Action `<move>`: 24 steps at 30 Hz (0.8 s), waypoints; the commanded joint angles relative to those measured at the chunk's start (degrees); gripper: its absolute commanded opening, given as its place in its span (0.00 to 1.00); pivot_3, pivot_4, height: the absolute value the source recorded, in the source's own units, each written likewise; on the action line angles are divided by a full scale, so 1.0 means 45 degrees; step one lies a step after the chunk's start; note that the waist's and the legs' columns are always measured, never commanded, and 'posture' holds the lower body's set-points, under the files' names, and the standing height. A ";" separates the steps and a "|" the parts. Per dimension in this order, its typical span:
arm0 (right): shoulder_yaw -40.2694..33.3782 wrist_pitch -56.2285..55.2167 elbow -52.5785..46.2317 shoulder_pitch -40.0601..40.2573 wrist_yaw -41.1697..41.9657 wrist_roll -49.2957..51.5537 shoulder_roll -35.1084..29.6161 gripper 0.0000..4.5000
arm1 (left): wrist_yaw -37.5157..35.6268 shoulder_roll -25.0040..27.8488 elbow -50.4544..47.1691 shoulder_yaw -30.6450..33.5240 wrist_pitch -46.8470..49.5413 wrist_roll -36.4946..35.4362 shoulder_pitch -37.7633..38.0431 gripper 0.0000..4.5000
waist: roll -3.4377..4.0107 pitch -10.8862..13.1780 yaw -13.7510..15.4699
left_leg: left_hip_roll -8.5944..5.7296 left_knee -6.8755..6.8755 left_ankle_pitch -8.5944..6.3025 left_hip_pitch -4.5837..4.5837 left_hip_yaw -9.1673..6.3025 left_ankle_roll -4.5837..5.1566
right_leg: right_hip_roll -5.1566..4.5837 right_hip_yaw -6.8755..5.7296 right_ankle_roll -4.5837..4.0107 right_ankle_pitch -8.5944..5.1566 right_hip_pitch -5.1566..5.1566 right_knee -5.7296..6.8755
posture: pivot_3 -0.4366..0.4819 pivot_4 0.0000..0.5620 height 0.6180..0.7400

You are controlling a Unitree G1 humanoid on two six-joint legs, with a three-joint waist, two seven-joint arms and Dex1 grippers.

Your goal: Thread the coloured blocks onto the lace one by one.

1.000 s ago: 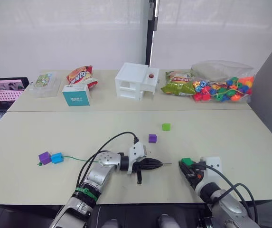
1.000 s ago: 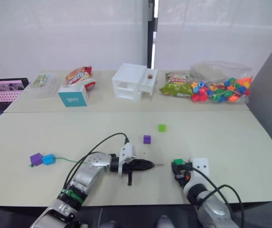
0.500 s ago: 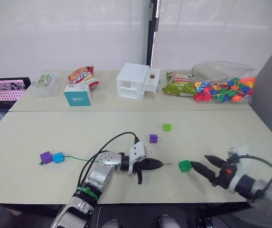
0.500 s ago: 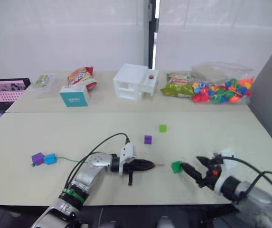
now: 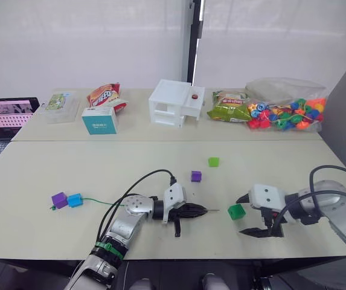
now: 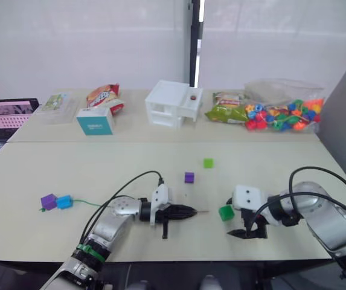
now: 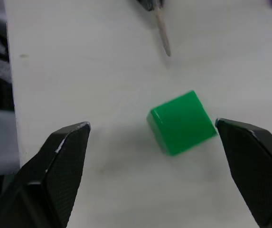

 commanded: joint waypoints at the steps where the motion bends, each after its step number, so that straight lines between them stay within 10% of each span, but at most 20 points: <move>1: 0.0912 -0.1777 0.1300 -0.1220 0.0656 -0.1539 0.0350 0.99 | 0.0144 0.0035 -0.0336 0.0003 -0.0091 0.0115 0.0036 0.00 | 0.0000 0.0000 -0.0009 | 0.0000 0.0001 0.0000 0.0002 0.0001 0.0000 | 0.0000 0.0000 0.0000 0.0001 0.0001 -0.0003 | 0.48 0.27 1.00; 7: 0.1688 -0.2843 0.2659 -0.2118 0.1151 -0.2697 0.1081 0.99 | 0.0214 0.0061 -0.0488 -0.0039 -0.0071 0.0176 0.0139 0.00 | 0.0000 0.0000 -0.0003 | -0.0001 -0.0005 0.0001 0.0003 0.0001 -0.0002 | -0.0003 -0.0001 -0.0001 0.0002 -0.0001 -0.0004 | 0.48 0.27 1.00; 17: 0.1232 -0.0528 0.2171 -0.2293 0.1534 -0.2255 0.1669 0.27 | 0.0311 -0.0101 -0.0213 -0.0050 -0.0455 0.0430 0.0012 0.00 | 0.0000 0.0000 -0.0004 | 0.0000 -0.0003 0.0005 0.0006 0.0000 -0.0008 | -0.0002 -0.0001 -0.0003 0.0004 0.0003 -0.0002 | 0.48 0.27 1.00; 24: 0.1098 0.2942 0.0687 -0.2197 0.0751 -0.1737 0.2404 0.26 | 0.0276 -0.0161 -0.0126 -0.0101 -0.0554 0.0438 -0.0044 0.00 | 0.0000 -0.0001 0.0003 | 0.0000 -0.0003 0.0004 0.0004 -0.0003 -0.0008 | -0.0002 0.0000 -0.0004 0.0004 -0.0001 0.0007 | 0.48 0.27 1.00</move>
